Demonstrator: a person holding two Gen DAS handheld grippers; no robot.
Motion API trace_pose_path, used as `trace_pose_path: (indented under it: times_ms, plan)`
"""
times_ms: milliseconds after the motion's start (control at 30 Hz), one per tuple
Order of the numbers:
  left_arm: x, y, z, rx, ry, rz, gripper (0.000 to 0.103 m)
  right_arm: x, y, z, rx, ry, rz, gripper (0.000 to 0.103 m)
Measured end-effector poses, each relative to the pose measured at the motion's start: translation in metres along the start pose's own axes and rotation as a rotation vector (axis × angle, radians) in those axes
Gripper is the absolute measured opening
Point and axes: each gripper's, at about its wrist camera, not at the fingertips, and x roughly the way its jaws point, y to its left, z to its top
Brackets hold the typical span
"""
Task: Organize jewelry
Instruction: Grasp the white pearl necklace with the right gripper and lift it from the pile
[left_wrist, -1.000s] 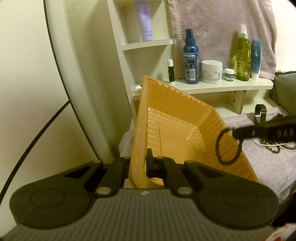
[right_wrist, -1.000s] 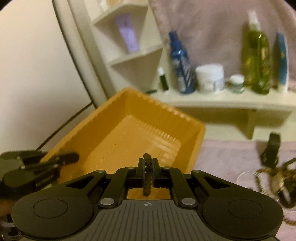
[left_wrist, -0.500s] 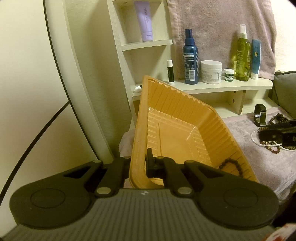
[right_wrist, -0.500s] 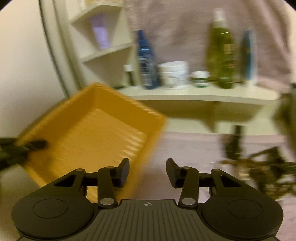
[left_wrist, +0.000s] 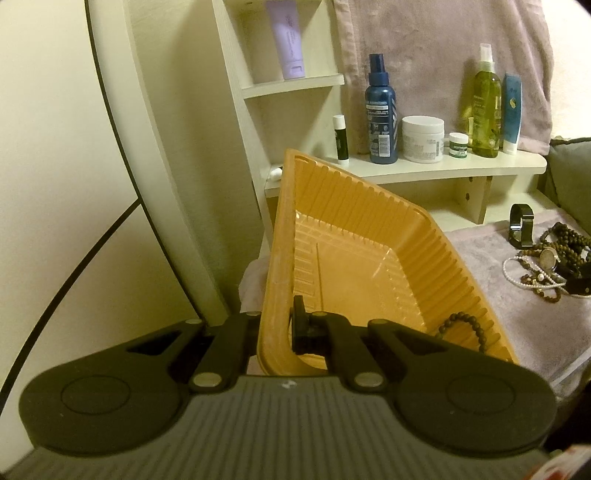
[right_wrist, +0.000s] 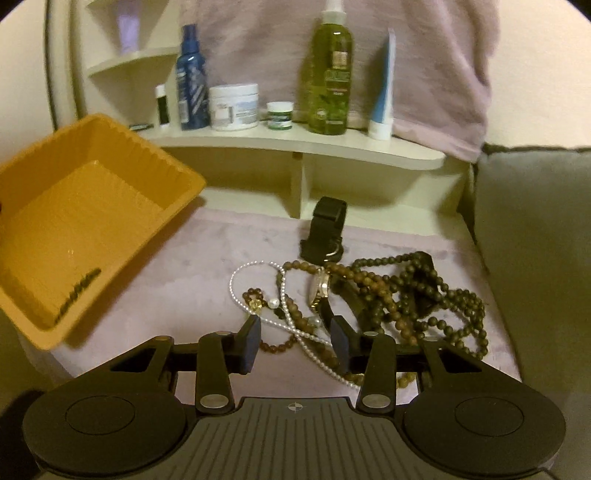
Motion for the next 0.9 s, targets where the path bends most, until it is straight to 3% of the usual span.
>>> trace_pose_path:
  times_ms: [100, 400, 600, 733, 900]
  plan:
    - [0.0, 0.0, 0.0, 0.001, 0.0, 0.001, 0.003, 0.009, 0.007, 0.0, -0.097, 0.008, -0.008, 0.022]
    - [0.001, 0.0, 0.001, -0.001, 0.001, 0.001, 0.003, 0.031, 0.032, -0.002, -0.442, 0.069, -0.023, 0.019]
    - [0.001, 0.0, 0.001, -0.005, 0.003, 0.0, 0.003, 0.042, 0.043, -0.007, -0.608, 0.076, -0.046, 0.015]
    - [0.002, 0.001, 0.001, -0.009, 0.004, 0.0, 0.003, 0.042, 0.045, -0.007, -0.637, 0.062, -0.055, 0.0]
    - [0.002, 0.001, 0.001, -0.01, 0.003, 0.001, 0.003, 0.024, 0.039, 0.003, -0.566, 0.009, -0.054, 0.0]
